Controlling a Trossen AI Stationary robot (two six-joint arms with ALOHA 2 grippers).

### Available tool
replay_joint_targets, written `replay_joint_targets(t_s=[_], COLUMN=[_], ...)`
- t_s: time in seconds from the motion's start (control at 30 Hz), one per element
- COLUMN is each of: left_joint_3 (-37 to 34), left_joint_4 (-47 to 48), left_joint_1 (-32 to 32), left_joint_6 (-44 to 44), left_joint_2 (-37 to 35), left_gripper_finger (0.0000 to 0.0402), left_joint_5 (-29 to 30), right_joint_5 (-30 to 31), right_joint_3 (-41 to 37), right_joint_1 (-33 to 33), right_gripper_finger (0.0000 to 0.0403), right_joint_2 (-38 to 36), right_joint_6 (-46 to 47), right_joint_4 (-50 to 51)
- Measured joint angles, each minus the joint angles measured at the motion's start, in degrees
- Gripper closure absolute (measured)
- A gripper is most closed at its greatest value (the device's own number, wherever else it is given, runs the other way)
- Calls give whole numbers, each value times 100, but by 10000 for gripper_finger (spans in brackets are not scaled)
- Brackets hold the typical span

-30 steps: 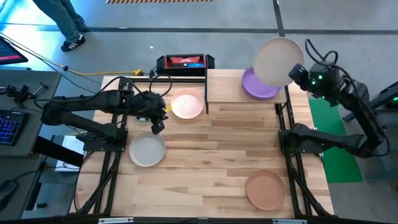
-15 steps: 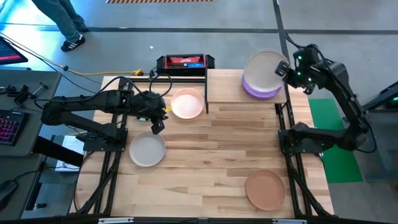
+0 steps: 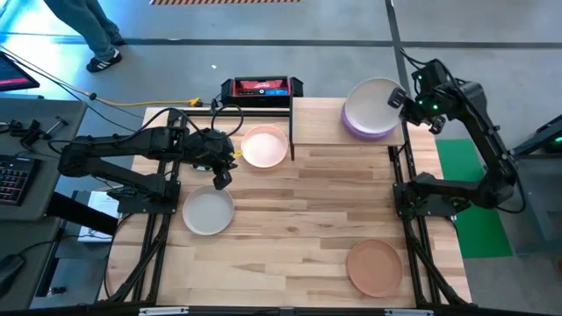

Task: Place and stack plates onto a shelf
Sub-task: Stack bottom gray plate on top of the purple plate on the shelf

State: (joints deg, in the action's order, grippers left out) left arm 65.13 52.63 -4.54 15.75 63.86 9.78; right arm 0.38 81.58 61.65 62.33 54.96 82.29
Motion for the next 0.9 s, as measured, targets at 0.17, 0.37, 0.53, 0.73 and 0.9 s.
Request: replay_joint_targets(t_s=[0.17, 0.37, 0.53, 0.73, 0.9], left_joint_3=[1, 1, 1, 1, 1], left_joint_4=[-1, -1, -1, -1, -2], left_joint_1=[0, 0, 0, 0, 0], left_joint_6=[-2, -22, -2, 6, 9], left_joint_2=[0, 0, 0, 0, 0], left_gripper_finger=[296, 296, 296, 296, 296], left_joint_5=[0, 0, 2, 2, 2], right_joint_5=[64, -50, -280, -261, -291], right_joint_3=[-80, -896, -1308, -1311, -1311], right_joint_1=[91, 91, 98, 100, 100], right_gripper_finger=[403, 403, 403, 403, 402], right_joint_2=[-2, -10, -130, -114, -114], right_joint_6=[-6, 26, 165, 142, 26], right_joint_4=[-75, -548, -1231, -1180, -1184])
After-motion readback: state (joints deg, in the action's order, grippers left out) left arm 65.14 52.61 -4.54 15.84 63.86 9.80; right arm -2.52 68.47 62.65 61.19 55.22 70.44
